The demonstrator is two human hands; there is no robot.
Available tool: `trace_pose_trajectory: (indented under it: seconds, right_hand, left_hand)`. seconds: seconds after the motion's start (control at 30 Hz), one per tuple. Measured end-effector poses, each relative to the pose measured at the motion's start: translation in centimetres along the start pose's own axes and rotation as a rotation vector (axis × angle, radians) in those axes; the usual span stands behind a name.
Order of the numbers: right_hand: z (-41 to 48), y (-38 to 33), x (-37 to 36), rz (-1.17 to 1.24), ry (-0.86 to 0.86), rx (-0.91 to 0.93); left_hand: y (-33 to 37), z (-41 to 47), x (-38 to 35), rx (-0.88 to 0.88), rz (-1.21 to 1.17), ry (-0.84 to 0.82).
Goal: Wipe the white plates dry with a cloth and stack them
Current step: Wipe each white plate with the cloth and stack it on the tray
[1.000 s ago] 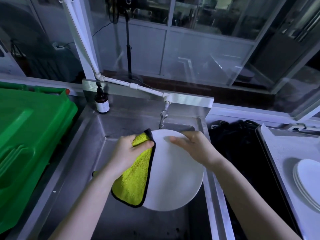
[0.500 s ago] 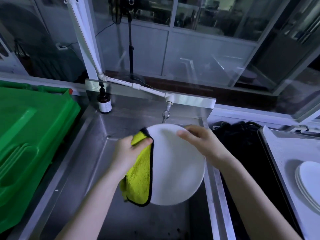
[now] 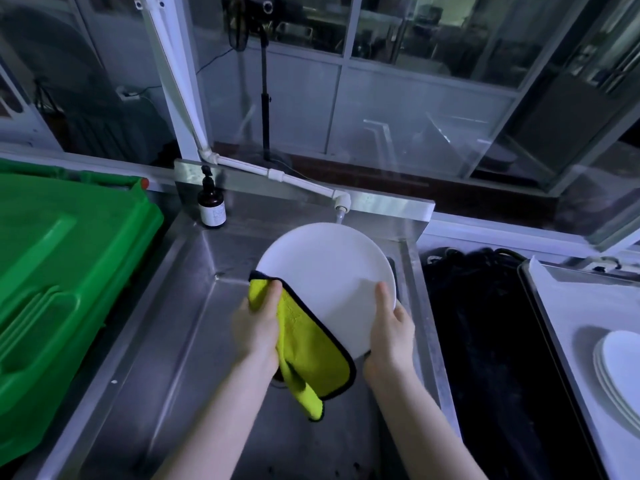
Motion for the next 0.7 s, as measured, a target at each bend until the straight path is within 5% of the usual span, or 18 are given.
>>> trace_pose_trajectory:
  seconds: [0.1,0.27,0.33,0.47,0.7]
  right_hand:
    - [0.1,-2.4,1.1,-0.159,-0.231,0.326]
    - [-2.9,-6.5,3.1,-0.572,-0.45,1.432]
    - [-3.8,-5.8,2.6,-0.795,-0.614,1.701]
    - [-4.9,-4.6,1.2,-0.916,-0.692,1.949]
    - [-5.5,-4.4,0.8,-0.82,-0.647,1.91]
  left_hand:
    - [0.8,1.4,0.1,0.031,-0.013,-0.058]
    - [2.6,3.1,0.3,-0.002,0.028,-0.084]
    - [3.2,3.5,0.0,-0.004,0.068,-0.093]
    - [3.7,3.6,-0.6,-0.014,0.13,-0.192]
    - [4.5,4.1,-0.8,0.154,0.068,-0.331]
Point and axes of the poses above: each hand's wrist, its own z-axis towards the middle knuckle, its own x-axis out of the back of the hand, y = z × x, the point moved 5 cm from there along z, towards the middle knuckle, and after that the axes turned 15 degrees about y, right-handed, at the moved point
